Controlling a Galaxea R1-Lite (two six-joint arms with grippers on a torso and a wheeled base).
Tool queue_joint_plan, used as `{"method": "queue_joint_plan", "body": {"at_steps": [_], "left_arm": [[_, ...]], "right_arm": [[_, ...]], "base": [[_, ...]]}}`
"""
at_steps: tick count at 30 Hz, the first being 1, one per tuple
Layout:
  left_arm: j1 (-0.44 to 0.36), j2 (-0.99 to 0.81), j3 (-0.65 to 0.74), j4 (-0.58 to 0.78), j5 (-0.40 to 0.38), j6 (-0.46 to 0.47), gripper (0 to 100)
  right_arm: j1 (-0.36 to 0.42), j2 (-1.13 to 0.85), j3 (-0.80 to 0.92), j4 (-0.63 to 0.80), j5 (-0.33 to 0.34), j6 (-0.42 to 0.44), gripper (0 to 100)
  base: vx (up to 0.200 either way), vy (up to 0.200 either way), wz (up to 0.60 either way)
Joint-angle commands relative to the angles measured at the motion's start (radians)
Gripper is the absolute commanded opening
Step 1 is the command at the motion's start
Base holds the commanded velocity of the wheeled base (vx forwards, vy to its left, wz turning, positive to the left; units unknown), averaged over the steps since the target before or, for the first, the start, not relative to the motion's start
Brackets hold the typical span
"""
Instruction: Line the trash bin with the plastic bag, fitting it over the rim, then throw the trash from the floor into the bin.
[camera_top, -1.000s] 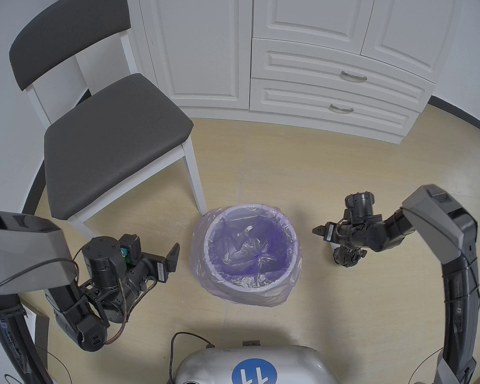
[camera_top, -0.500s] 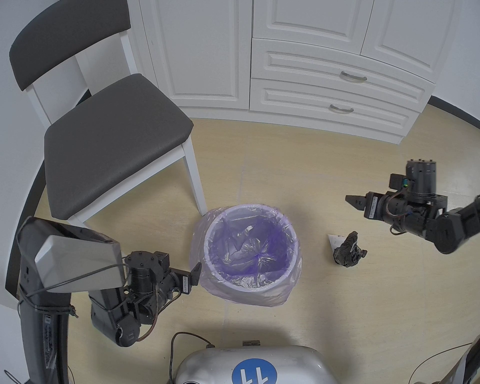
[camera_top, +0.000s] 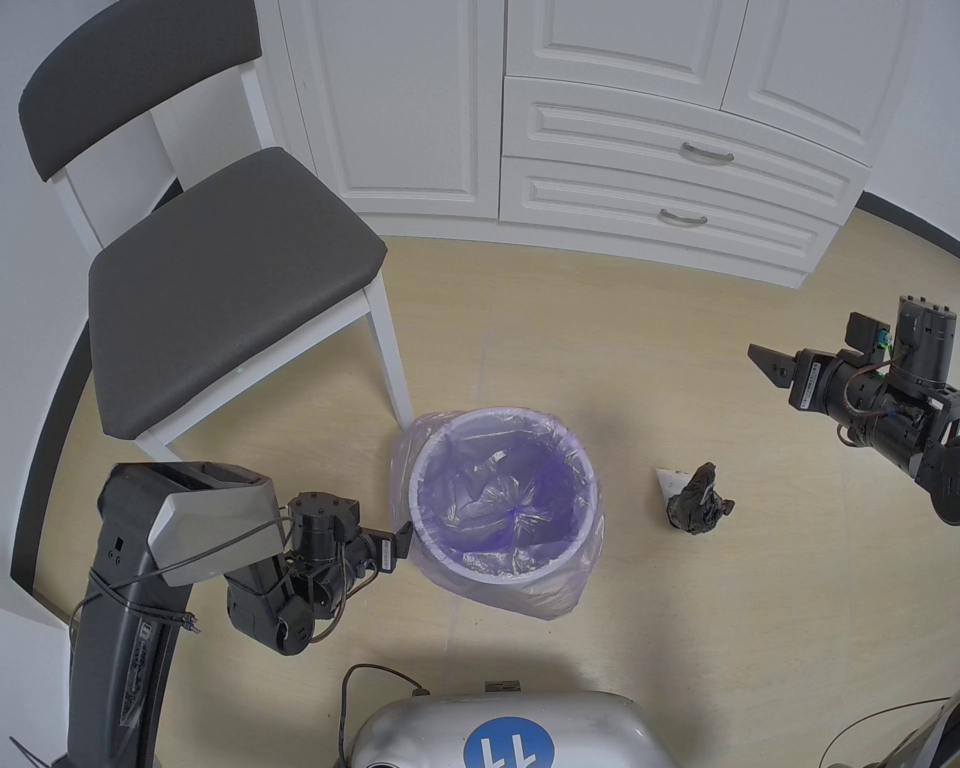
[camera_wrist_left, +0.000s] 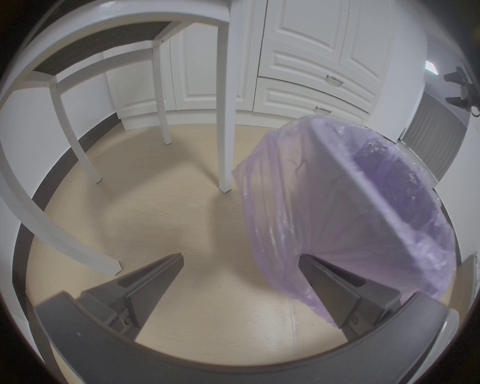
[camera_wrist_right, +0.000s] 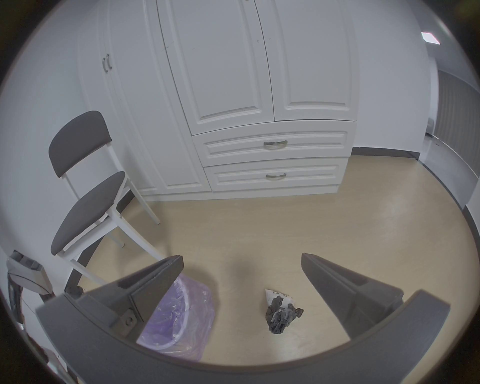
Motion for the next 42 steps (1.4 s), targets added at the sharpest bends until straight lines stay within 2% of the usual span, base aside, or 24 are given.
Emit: {"method": "queue_joint_plan", "body": {"at_steps": [1, 11, 23, 26, 29, 32, 36, 37, 38, 39, 40, 42], "left_arm": [[0.018, 0.048, -0.093, 0.055, -0.001, -0.001, 100], [0.018, 0.097, -0.314, 0.278, 0.002, 0.001, 100], [0.041, 0.096, -0.472, 0.548, 0.006, 0.007, 100], [0.046, 0.100, -0.546, 0.674, 0.007, 0.022, 100], [0.053, 0.134, -0.607, 0.717, 0.015, 0.056, 100], [0.055, 0.126, -0.595, 0.709, 0.013, 0.055, 100], [0.055, 0.051, -0.498, 0.651, 0.001, 0.050, 100], [0.053, -0.006, -0.408, 0.594, -0.007, 0.042, 100], [0.053, -0.006, -0.408, 0.594, -0.007, 0.042, 100], [0.050, -0.069, -0.300, 0.534, -0.022, 0.042, 100], [0.050, -0.073, -0.294, 0.532, -0.022, 0.042, 100], [0.047, -0.138, -0.179, 0.480, -0.025, 0.044, 100]], "right_arm": [[-0.022, -0.011, -0.002, -0.002, 0.003, 0.000, 100], [-0.020, -0.006, 0.010, -0.002, -0.003, -0.003, 100], [-0.013, -0.014, 0.031, -0.002, 0.002, -0.019, 100], [-0.010, -0.012, 0.042, -0.002, 0.000, -0.037, 100], [-0.007, -0.017, 0.051, -0.002, -0.003, -0.046, 100], [-0.005, -0.024, 0.057, -0.002, -0.004, -0.057, 100], [-0.003, -0.046, 0.067, -0.002, 0.003, -0.063, 100], [0.003, -0.053, 0.068, -0.002, 0.003, -0.063, 100], [0.003, -0.053, 0.068, -0.002, 0.003, -0.063, 100], [0.009, -0.058, 0.068, -0.002, 0.002, -0.063, 100], [0.009, -0.058, 0.068, -0.002, 0.002, -0.062, 100], [0.009, -0.064, 0.070, -0.002, 0.000, -0.063, 100]], "base": [[0.000, 0.000, 0.00], [0.000, 0.000, 0.00], [0.000, 0.000, 0.00], [0.000, 0.000, 0.00], [0.000, 0.000, 0.00], [0.000, 0.000, 0.00], [0.000, 0.000, 0.00], [0.000, 0.000, 0.00], [0.000, 0.000, 0.00], [0.000, 0.000, 0.00], [0.000, 0.000, 0.00], [0.000, 0.000, 0.00]]}}
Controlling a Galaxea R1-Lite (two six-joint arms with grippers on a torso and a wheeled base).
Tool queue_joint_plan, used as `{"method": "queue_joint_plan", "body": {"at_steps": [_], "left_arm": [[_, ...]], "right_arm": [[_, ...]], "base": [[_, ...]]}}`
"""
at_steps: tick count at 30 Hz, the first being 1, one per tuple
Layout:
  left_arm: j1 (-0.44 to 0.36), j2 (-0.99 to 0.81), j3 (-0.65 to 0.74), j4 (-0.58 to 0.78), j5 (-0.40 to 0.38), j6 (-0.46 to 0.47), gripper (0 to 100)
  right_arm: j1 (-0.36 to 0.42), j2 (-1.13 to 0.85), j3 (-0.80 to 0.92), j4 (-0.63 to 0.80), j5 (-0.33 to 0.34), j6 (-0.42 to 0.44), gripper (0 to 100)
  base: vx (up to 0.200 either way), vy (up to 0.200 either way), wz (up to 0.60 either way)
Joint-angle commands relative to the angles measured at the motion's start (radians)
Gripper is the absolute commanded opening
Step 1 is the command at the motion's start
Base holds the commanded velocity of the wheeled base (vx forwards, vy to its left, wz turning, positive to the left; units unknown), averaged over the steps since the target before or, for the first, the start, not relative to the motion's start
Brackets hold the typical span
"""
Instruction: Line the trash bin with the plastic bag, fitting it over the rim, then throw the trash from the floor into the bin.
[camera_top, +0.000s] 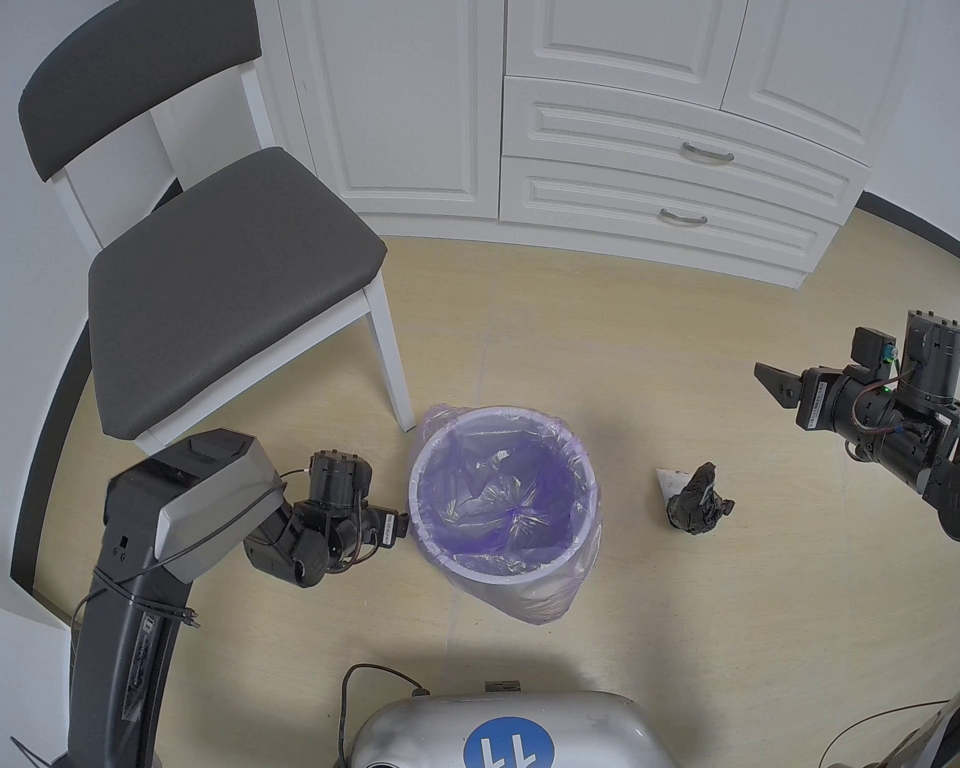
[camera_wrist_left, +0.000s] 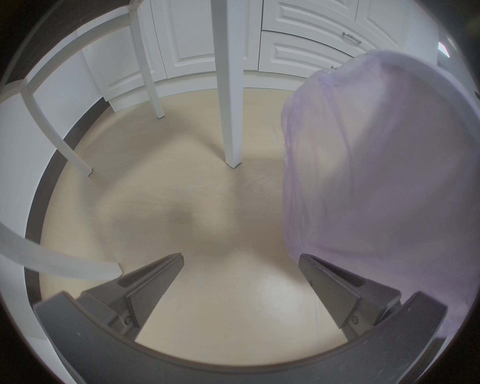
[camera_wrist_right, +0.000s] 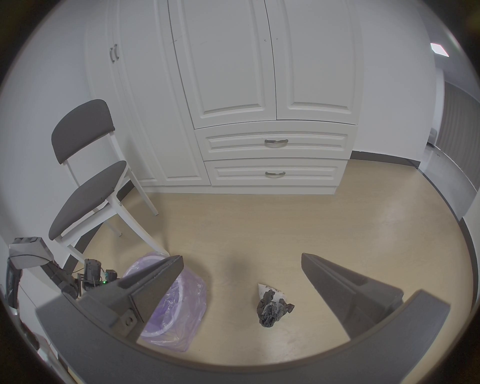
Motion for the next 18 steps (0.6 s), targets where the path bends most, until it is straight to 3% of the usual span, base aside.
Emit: {"method": "queue_joint_plan", "body": {"at_steps": [1, 4, 7, 13, 18], "left_arm": [[-0.005, -0.194, 0.263, -0.121, -0.019, -0.003, 100], [-0.005, -0.257, 0.365, -0.182, -0.022, -0.004, 100], [0.002, -0.283, 0.381, -0.202, -0.022, -0.003, 100], [0.036, -0.316, 0.272, -0.144, -0.055, -0.023, 100], [0.024, -0.198, 0.094, -0.118, -0.041, -0.138, 100]], "right_arm": [[0.010, -0.028, 0.008, 0.000, 0.000, -0.004, 100], [0.012, -0.037, 0.010, 0.000, -0.003, -0.004, 100], [0.012, -0.040, 0.014, 0.000, -0.003, -0.003, 100], [0.012, -0.038, 0.013, 0.000, -0.006, -0.001, 100], [0.012, -0.029, 0.014, 0.000, -0.009, -0.003, 100]], "base": [[0.000, 0.000, 0.00], [0.000, 0.000, 0.00], [0.000, 0.000, 0.00], [0.000, 0.000, 0.00], [0.000, 0.000, 0.00]]}}
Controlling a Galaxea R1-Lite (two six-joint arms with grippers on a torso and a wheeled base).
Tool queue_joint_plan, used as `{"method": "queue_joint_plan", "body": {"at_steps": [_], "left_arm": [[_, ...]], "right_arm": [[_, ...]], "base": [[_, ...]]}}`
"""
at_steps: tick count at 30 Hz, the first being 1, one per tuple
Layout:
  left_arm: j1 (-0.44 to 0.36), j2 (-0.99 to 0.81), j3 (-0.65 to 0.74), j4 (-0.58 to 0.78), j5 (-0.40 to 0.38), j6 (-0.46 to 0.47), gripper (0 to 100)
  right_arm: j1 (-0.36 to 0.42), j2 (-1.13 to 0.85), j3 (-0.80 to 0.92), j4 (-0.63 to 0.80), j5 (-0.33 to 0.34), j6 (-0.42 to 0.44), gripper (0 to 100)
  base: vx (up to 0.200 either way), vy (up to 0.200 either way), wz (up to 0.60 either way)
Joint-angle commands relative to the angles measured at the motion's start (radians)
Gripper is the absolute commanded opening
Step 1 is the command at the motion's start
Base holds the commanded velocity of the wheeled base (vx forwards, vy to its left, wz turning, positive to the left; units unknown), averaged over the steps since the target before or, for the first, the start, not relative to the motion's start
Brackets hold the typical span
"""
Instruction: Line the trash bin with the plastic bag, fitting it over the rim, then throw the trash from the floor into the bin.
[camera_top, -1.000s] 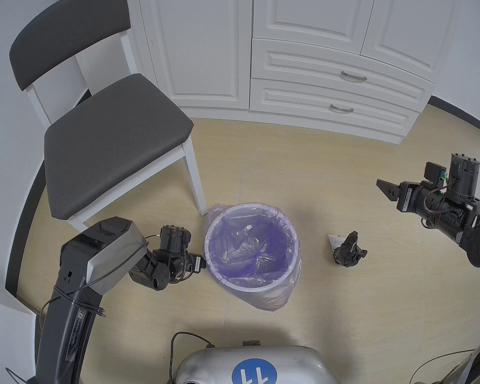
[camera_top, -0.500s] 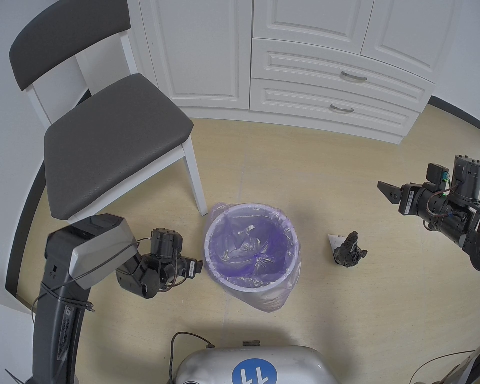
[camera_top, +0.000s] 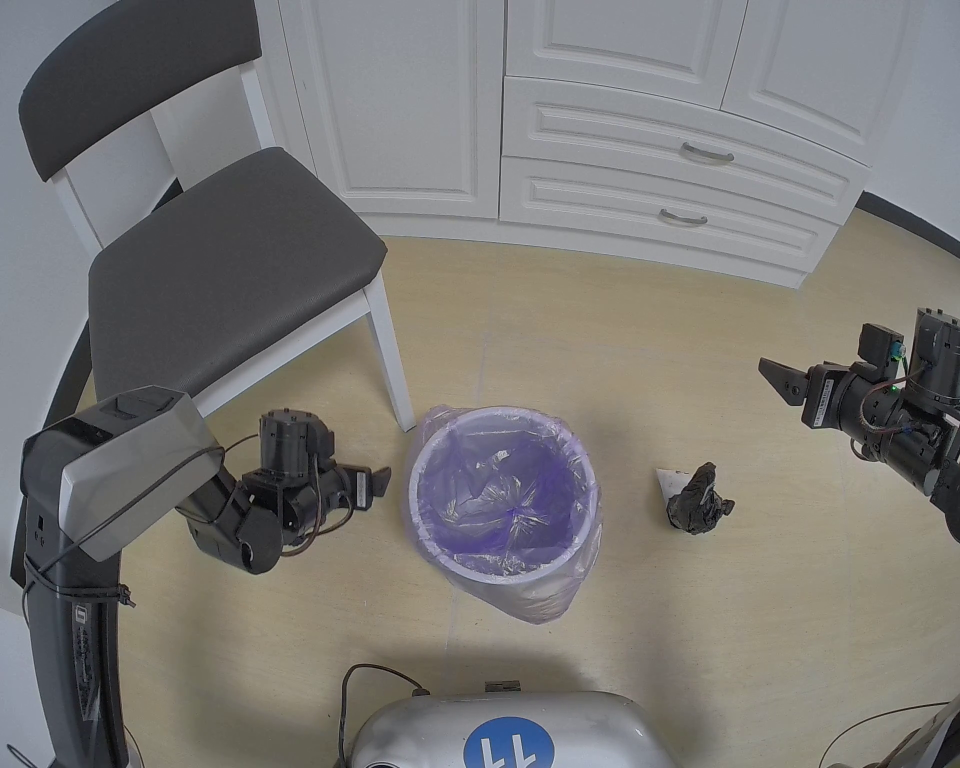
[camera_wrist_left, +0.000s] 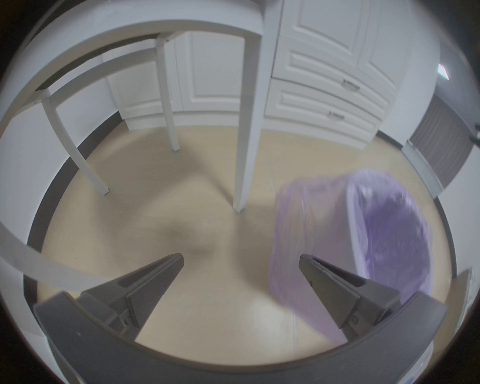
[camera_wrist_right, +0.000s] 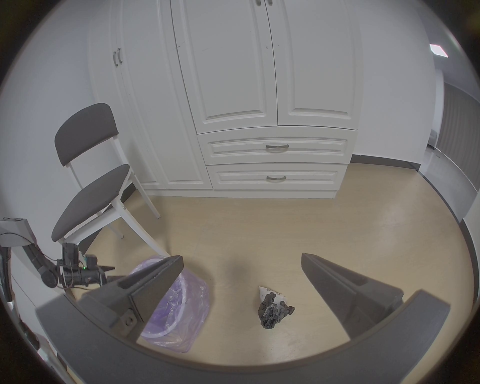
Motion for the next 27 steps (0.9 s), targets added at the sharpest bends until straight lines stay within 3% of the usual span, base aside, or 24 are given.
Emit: {"method": "queue_joint_plan", "body": {"at_steps": [1, 9, 19, 24, 27], "left_arm": [[0.001, 0.097, -0.210, 0.045, 0.008, -0.107, 100], [-0.015, 0.218, -0.474, 0.240, 0.046, -0.245, 100], [-0.033, 0.264, -0.537, 0.343, 0.031, -0.247, 100], [-0.041, 0.315, -0.654, 0.531, 0.043, -0.245, 100], [-0.039, 0.367, -0.764, 0.628, 0.097, -0.241, 100]], "right_arm": [[0.001, 0.005, 0.004, 0.000, -0.002, -0.002, 100], [0.001, 0.030, 0.003, 0.000, -0.002, -0.005, 100], [-0.001, 0.053, 0.006, 0.000, -0.002, -0.033, 100], [-0.001, 0.064, 0.006, 0.000, -0.002, -0.034, 100], [-0.001, 0.061, 0.010, 0.000, -0.002, -0.034, 100]], "base": [[0.000, 0.000, 0.00], [0.000, 0.000, 0.00], [0.000, 0.000, 0.00], [0.000, 0.000, 0.00], [0.000, 0.000, 0.00]]}}
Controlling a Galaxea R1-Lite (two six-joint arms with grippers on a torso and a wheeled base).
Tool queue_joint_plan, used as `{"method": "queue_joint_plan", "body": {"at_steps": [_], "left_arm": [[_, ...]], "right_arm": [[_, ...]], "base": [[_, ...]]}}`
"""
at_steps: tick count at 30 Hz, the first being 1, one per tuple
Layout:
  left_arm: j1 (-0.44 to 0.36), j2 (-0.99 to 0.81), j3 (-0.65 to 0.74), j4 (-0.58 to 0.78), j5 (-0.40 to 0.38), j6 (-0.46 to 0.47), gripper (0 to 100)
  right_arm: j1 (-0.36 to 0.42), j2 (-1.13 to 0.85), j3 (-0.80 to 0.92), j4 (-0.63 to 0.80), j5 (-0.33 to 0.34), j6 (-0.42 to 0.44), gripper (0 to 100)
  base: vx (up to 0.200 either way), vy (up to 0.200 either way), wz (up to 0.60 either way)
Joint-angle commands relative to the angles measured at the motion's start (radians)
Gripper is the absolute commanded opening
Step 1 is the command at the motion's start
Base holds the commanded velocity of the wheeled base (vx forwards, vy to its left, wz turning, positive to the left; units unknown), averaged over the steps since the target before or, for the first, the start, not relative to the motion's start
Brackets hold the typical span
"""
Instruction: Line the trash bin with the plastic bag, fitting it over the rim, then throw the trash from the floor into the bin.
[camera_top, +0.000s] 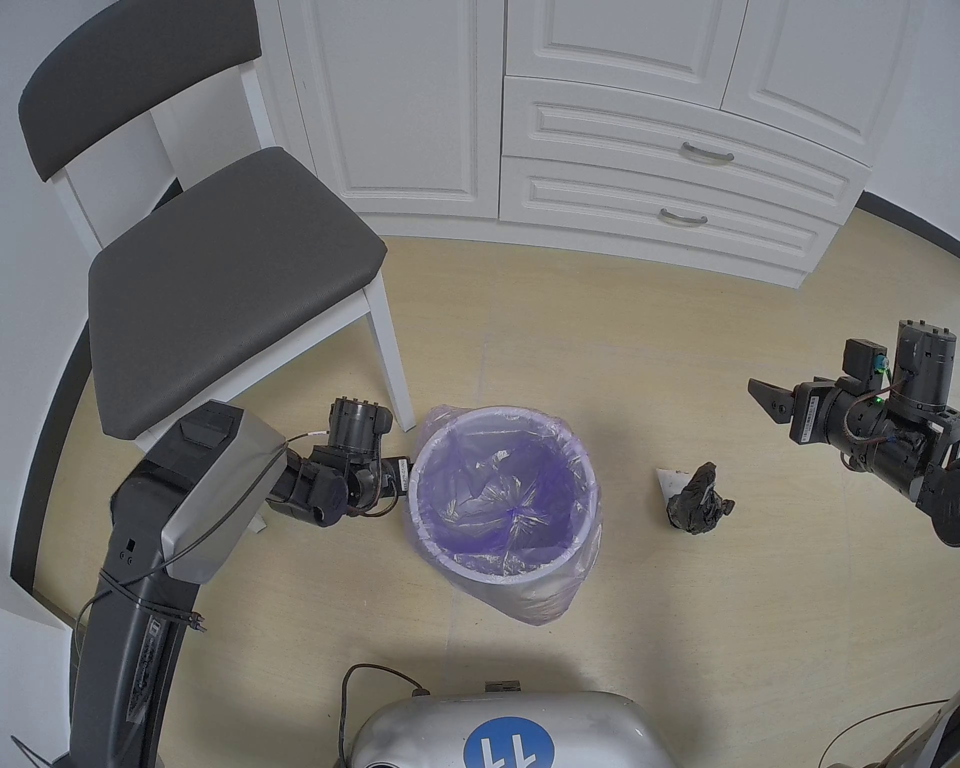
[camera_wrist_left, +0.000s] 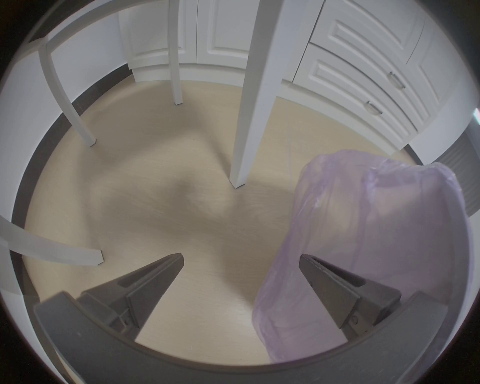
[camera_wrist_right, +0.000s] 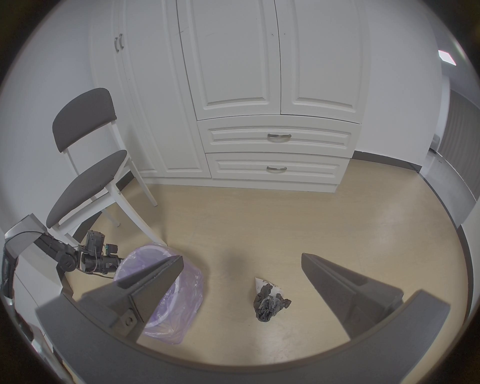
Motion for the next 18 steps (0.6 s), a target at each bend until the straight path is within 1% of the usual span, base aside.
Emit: {"method": "queue_joint_plan", "body": {"at_steps": [1, 4, 7, 14, 18], "left_arm": [[-0.002, 0.104, -0.173, 0.127, 0.064, 0.006, 100], [-0.002, 0.139, -0.237, 0.177, 0.095, 0.006, 100], [-0.002, 0.159, -0.270, 0.196, 0.096, 0.006, 100], [-0.008, 0.190, -0.285, 0.219, 0.096, 0.008, 100], [-0.011, 0.217, -0.326, 0.226, 0.096, 0.009, 100]], "right_arm": [[0.001, 0.008, 0.005, 0.000, 0.001, 0.000, 100], [0.001, 0.008, 0.006, 0.000, 0.001, 0.000, 100], [0.001, 0.008, 0.006, 0.000, 0.001, -0.002, 100], [0.002, 0.011, 0.006, 0.000, 0.001, -0.003, 100], [0.002, 0.013, 0.006, 0.000, 0.001, -0.003, 100]], "base": [[0.000, 0.000, 0.00], [0.000, 0.000, 0.00], [0.000, 0.000, 0.00], [0.000, 0.000, 0.00], [0.000, 0.000, 0.00]]}}
